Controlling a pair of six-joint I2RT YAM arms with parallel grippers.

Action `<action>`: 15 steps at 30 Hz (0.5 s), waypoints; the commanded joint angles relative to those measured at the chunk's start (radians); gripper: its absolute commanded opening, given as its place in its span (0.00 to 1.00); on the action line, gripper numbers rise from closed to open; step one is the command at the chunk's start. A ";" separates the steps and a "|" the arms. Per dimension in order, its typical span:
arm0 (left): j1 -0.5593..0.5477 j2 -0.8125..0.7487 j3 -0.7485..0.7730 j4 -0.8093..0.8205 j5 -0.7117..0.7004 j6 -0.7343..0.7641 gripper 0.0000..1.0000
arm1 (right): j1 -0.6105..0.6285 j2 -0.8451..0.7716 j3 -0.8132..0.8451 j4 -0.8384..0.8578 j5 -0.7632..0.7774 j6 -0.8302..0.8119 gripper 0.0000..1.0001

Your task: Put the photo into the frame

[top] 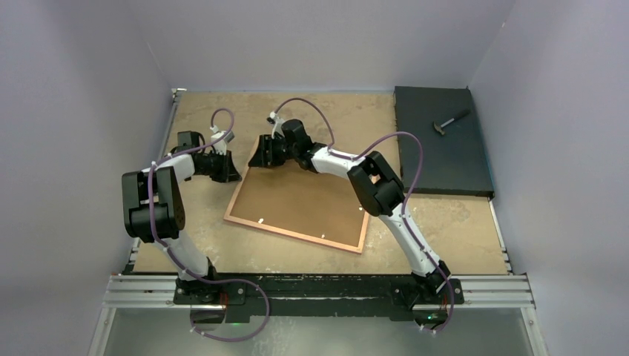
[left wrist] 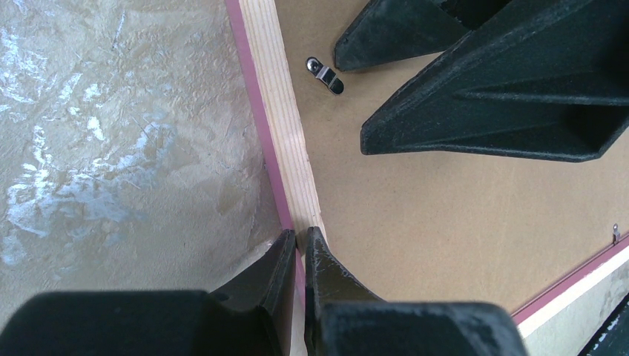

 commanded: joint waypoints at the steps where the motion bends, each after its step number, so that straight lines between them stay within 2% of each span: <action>1: -0.012 0.026 -0.038 -0.078 -0.030 0.035 0.00 | 0.007 0.022 0.035 0.015 -0.036 0.018 0.59; 15: -0.012 0.031 -0.039 -0.072 -0.032 0.035 0.00 | 0.022 0.030 0.051 0.029 -0.066 0.038 0.57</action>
